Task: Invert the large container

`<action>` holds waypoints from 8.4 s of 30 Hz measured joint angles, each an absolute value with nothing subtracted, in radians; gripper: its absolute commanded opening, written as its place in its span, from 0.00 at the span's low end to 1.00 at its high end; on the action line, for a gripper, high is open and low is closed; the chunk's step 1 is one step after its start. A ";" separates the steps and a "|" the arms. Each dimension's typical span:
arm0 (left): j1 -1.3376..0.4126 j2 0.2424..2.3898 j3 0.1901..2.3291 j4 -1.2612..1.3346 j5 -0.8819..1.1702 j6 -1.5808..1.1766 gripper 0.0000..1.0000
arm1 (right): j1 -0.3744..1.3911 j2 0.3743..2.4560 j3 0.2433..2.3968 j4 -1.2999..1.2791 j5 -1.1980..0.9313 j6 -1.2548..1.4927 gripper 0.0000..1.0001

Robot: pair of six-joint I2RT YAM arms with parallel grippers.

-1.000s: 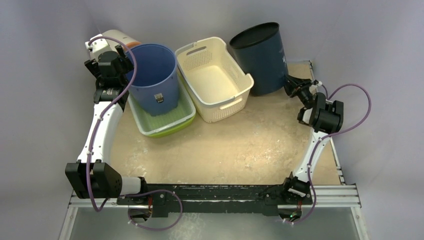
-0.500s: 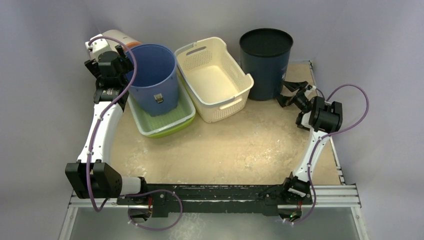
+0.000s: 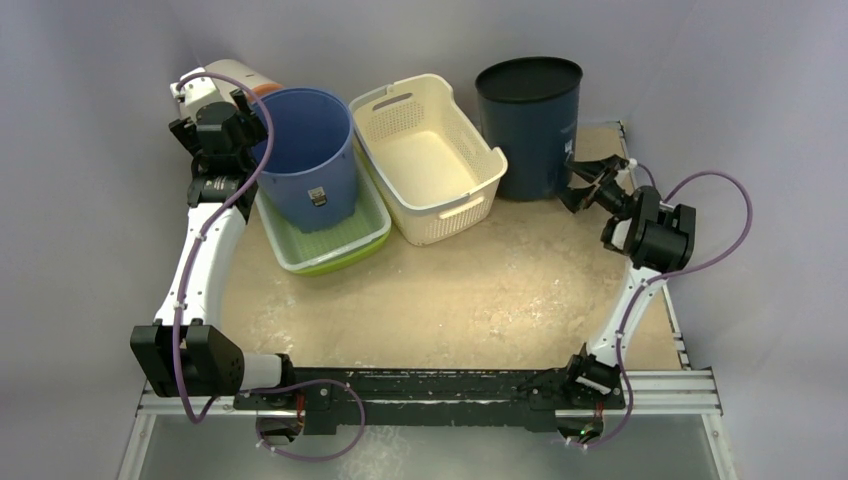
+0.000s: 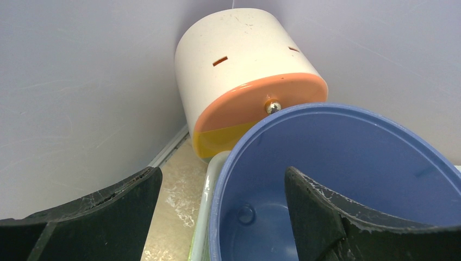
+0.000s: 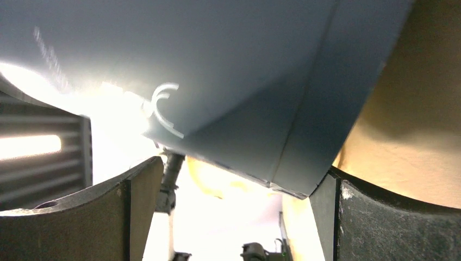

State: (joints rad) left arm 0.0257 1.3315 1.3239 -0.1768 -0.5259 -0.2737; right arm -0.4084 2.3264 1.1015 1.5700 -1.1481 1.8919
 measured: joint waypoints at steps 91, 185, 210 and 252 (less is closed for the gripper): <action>0.026 1.453 1.327 -0.097 -0.450 -0.322 0.78 | 0.260 1.944 1.851 -0.216 -0.517 0.184 1.00; 0.031 1.443 1.386 -0.123 -0.458 -0.322 0.83 | 0.218 1.617 1.891 -0.179 -0.200 0.029 1.00; 0.031 1.442 1.361 -0.122 -0.456 -0.350 0.82 | 0.591 1.753 1.726 -0.469 -0.327 -0.151 0.87; 0.032 1.378 1.278 -0.137 -0.468 -0.347 0.82 | 0.543 1.809 1.604 -0.350 -0.410 -0.047 0.00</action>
State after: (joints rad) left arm 0.0319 1.3781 1.2778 -0.1368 -0.4683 -0.3473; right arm 0.5426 1.8088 1.6035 -0.3504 -0.4095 -0.0471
